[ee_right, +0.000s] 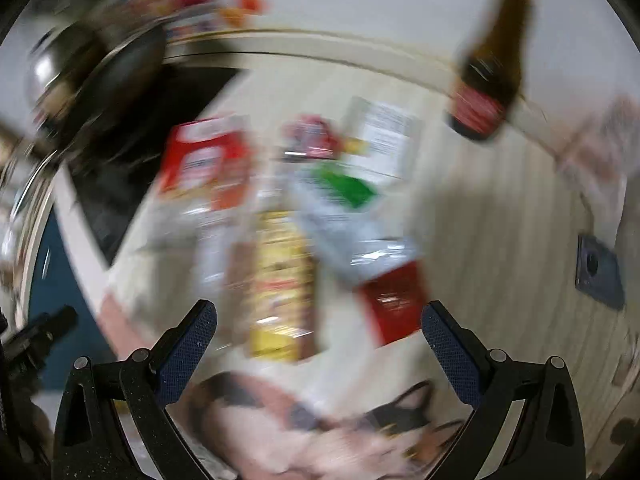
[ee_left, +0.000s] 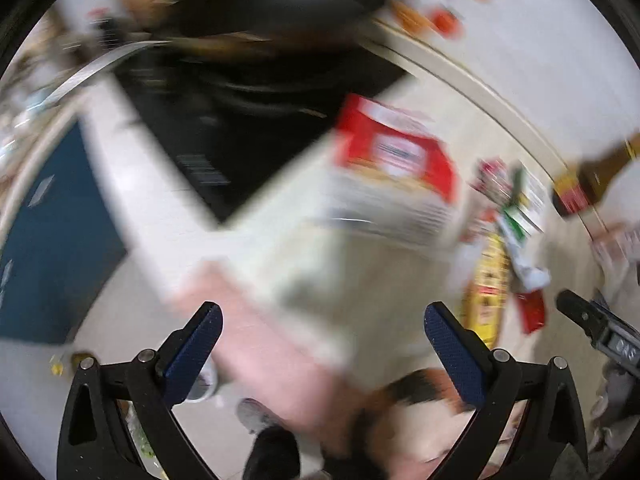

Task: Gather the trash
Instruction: 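Grasp the striped snack wrapper with the left tool while the right tool grasps a white slip, then carry the wrapper and slip with both tools over the grey bin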

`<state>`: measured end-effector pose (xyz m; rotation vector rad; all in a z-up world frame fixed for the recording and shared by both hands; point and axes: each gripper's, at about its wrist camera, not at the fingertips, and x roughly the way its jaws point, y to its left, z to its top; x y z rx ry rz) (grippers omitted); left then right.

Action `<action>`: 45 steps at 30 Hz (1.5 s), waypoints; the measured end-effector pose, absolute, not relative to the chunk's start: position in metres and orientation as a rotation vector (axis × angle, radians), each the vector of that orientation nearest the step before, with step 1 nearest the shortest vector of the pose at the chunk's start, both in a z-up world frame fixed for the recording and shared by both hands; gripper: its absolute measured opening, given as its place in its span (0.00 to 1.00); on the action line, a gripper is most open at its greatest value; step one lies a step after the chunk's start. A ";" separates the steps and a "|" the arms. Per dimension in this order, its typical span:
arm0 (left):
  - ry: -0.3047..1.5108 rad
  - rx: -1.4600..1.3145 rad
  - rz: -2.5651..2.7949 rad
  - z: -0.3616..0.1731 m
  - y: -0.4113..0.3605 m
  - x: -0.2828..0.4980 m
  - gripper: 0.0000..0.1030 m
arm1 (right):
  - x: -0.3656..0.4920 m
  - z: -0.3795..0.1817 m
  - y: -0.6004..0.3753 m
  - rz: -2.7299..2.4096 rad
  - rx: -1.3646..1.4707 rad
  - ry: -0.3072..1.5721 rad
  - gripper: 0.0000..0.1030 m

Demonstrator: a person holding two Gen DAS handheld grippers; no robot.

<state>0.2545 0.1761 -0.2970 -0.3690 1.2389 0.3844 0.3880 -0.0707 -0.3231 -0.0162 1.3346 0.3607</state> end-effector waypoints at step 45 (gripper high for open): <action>1.116 -0.564 0.444 -0.278 0.238 0.138 0.03 | 0.288 -0.236 0.027 0.745 0.072 1.143 0.01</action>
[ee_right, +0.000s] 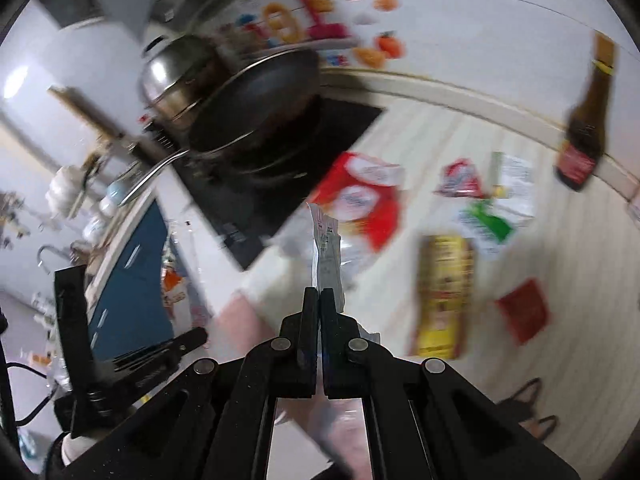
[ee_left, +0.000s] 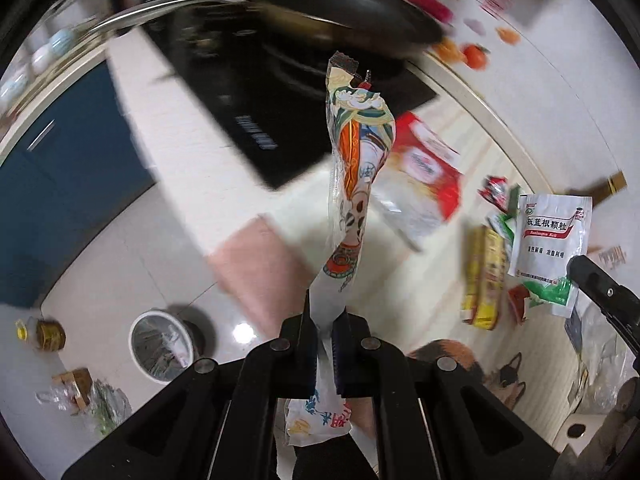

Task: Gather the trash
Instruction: 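Carry the wrapper and slip with both tools over the grey bin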

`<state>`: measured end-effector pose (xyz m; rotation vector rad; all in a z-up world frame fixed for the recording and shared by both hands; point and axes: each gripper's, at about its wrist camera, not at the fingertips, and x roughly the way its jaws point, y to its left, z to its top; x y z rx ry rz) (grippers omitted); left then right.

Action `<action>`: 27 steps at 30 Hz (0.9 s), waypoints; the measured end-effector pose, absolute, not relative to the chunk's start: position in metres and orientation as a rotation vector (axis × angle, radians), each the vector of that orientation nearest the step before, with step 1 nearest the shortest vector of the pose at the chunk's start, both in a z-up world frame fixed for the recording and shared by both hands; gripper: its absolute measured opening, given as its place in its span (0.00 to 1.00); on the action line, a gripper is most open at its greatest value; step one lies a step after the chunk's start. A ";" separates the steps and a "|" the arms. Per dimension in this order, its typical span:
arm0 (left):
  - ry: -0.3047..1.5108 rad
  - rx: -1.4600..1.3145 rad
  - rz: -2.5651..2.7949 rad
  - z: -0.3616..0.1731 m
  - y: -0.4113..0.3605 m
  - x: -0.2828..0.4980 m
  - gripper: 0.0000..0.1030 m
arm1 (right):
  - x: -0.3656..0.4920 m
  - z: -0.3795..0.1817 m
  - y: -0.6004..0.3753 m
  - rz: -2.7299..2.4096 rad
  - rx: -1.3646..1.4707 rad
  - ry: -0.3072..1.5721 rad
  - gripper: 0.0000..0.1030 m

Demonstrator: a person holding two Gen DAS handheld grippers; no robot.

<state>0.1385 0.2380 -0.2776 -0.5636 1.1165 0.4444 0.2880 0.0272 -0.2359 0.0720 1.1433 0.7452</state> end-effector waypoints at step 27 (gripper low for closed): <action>1.226 -1.221 0.901 -0.604 0.475 -0.220 0.03 | -0.029 -0.597 0.398 1.208 -0.495 1.534 0.01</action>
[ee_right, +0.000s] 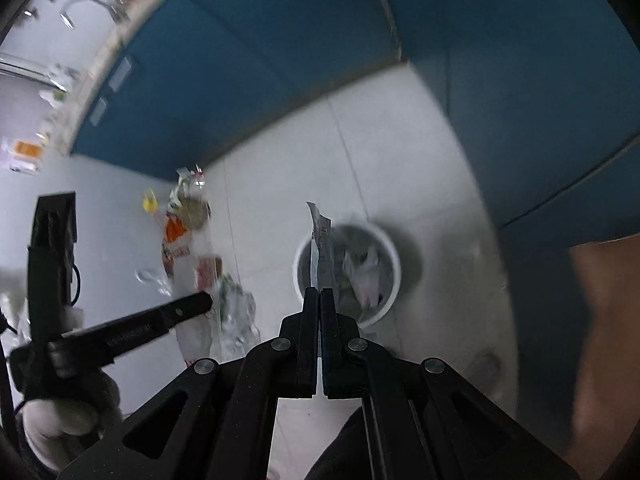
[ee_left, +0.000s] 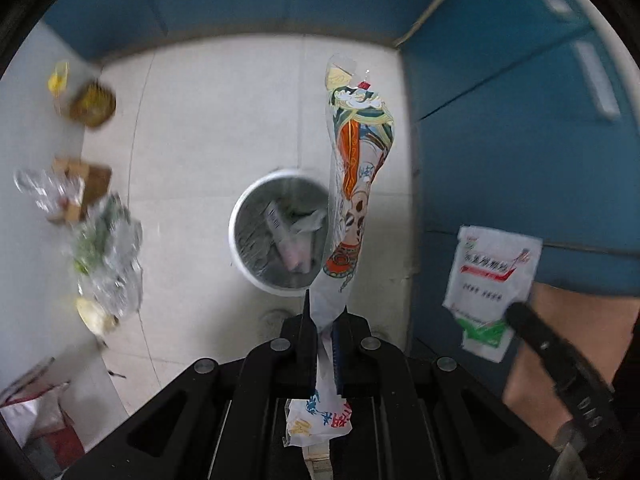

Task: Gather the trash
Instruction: 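Carry the wrapper and slip with both tools over the grey bin, then open both tools to drop the wrapper and slip into the bin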

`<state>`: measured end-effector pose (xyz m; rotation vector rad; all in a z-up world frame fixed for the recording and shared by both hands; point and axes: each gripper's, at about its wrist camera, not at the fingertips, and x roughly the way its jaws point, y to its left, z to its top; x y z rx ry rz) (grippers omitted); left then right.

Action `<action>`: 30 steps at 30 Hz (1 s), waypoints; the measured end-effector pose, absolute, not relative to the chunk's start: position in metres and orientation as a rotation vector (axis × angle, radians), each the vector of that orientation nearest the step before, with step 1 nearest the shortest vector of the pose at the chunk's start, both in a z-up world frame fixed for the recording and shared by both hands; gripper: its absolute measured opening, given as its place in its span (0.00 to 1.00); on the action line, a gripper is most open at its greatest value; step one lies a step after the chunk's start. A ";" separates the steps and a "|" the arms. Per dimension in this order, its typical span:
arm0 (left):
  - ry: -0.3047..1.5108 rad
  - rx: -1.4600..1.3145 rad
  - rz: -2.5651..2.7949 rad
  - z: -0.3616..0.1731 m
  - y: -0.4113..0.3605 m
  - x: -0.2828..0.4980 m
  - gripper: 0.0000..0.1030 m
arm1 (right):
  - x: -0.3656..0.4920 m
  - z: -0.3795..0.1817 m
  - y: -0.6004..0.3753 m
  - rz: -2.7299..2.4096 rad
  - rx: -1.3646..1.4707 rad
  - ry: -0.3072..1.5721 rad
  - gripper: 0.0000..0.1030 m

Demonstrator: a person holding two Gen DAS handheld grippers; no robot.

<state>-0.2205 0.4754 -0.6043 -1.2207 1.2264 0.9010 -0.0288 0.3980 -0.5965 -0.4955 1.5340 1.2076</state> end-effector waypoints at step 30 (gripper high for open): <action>1.342 -1.108 1.065 -0.833 0.505 -0.274 0.95 | -0.091 -0.895 0.447 0.998 -0.893 1.427 1.00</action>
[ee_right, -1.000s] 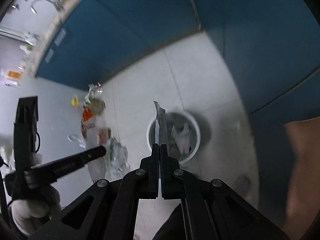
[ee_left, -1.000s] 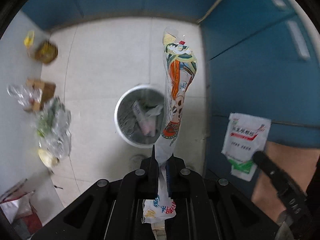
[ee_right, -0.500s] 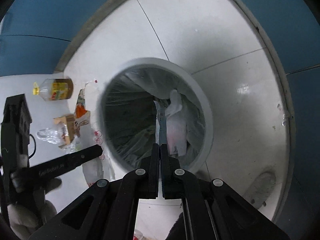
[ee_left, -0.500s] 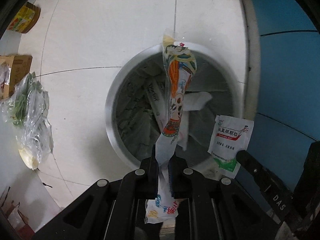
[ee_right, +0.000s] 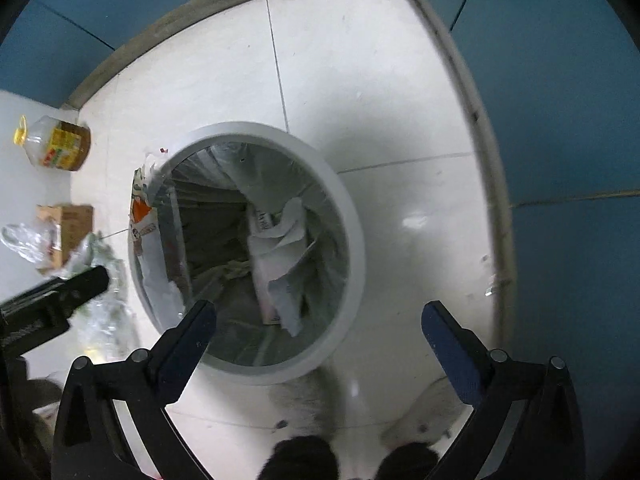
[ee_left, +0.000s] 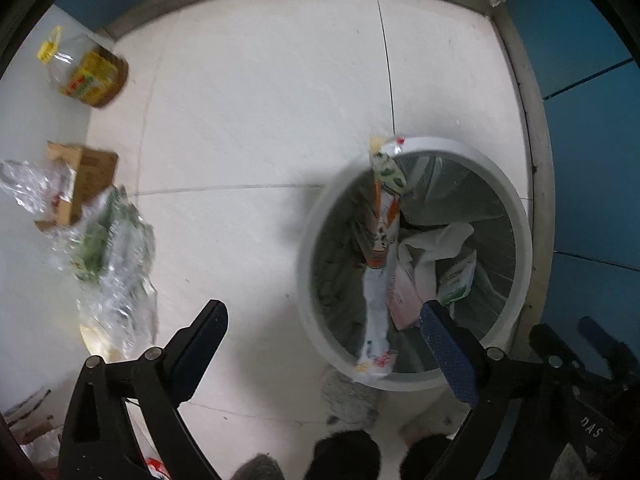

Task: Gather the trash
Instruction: 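Open both tools to drop the wrapper and slip into the bin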

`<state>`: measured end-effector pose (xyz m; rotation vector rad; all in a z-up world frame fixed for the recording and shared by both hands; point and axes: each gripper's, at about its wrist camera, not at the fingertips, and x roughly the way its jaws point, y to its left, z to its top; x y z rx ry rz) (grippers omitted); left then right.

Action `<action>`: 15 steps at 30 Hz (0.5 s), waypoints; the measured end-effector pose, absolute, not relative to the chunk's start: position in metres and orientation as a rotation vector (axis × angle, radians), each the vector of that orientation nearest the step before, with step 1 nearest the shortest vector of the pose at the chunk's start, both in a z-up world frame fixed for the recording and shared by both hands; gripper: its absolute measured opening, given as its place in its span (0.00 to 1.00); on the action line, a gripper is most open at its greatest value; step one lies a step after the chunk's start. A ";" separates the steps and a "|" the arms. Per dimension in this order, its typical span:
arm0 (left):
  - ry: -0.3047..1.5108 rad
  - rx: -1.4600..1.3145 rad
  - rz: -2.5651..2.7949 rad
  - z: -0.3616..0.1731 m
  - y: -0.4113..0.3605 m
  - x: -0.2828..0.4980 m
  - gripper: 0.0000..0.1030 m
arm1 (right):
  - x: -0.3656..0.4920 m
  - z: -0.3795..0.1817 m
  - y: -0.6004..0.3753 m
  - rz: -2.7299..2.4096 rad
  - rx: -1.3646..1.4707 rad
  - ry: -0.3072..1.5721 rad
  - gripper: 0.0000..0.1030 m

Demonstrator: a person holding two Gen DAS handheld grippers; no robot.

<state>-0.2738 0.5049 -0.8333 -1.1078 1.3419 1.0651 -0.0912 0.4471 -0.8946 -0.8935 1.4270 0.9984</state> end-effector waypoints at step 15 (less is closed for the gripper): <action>1.218 -0.977 1.200 -0.685 0.447 -0.292 0.95 | -0.108 -0.761 0.410 1.052 -0.886 1.298 1.00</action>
